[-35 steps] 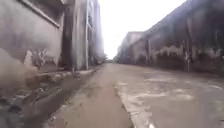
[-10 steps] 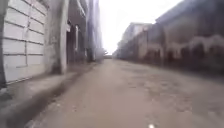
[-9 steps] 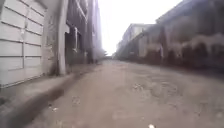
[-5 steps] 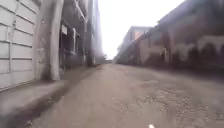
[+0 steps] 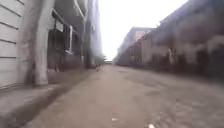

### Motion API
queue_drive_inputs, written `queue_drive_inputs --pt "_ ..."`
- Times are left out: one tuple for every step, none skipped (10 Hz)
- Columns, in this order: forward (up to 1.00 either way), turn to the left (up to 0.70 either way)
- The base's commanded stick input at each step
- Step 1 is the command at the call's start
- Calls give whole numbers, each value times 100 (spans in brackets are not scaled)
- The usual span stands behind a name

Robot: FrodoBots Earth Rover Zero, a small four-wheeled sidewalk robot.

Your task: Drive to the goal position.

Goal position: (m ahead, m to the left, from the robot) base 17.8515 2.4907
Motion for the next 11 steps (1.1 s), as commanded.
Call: queue_drive_inputs --pt "100 0" --pt "100 0" --pt "100 0" --pt "100 0" --pt "100 0" --pt "100 0" --pt "100 0" --pt "100 0" --pt "100 0" --pt "100 0" --pt "100 0"
